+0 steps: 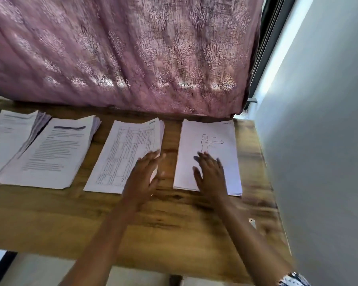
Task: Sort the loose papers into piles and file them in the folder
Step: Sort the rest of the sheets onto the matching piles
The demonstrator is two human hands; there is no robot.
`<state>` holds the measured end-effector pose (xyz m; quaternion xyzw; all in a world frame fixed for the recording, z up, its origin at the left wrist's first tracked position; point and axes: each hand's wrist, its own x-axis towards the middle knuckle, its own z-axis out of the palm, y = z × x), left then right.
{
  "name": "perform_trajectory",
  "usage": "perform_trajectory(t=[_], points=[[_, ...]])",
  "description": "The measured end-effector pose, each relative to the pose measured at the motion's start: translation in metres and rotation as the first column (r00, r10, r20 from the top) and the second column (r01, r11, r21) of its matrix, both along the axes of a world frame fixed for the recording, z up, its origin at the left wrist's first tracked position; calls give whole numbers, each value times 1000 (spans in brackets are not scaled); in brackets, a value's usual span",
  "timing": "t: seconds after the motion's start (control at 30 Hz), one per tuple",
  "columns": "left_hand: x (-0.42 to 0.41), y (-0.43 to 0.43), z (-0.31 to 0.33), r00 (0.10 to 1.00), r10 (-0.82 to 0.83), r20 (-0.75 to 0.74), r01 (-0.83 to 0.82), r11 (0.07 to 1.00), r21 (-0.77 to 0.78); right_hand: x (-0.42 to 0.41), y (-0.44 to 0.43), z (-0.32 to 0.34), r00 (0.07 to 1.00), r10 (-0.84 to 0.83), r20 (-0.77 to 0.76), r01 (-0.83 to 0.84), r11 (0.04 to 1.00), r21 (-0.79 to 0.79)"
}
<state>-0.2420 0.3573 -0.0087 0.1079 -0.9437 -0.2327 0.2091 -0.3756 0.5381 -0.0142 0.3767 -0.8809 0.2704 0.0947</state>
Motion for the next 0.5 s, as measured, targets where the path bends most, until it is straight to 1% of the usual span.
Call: perform_trajectory(t=[0.03, 0.07, 0.1, 0.13, 0.2, 0.27, 0.33, 0.43, 0.5], points=[[27, -17, -9, 998, 17, 65, -13, 998, -53, 23, -9, 0, 990, 133, 45, -136, 987, 86], [50, -35, -17, 985, 55, 162, -40, 995, -92, 41, -18, -3, 966, 238, 98, -252, 950, 186], [67, -52, -24, 959, 96, 266, -64, 990, -127, 55, -29, -7, 942, 310, 129, -334, 910, 245], [83, -67, -30, 925, 129, 358, -75, 984, -162, 67, -41, -12, 921, 363, 144, -389, 880, 273], [100, -86, -34, 870, 154, 468, -66, 978, -199, 81, -67, -15, 897, 414, 158, -443, 836, 323], [101, -95, -35, 844, 122, 522, -33, 984, -177, 83, -86, -17, 898, 407, 167, -440, 811, 385], [99, -96, -32, 838, 89, 539, -23, 992, -127, 84, -93, -20, 912, 376, 162, -409, 816, 408], [94, -96, -30, 857, 90, 507, -41, 993, -106, 84, -94, -21, 922, 355, 156, -387, 830, 401], [93, -97, -28, 867, 83, 491, -60, 996, -62, 81, -96, -21, 924, 348, 158, -382, 830, 408]])
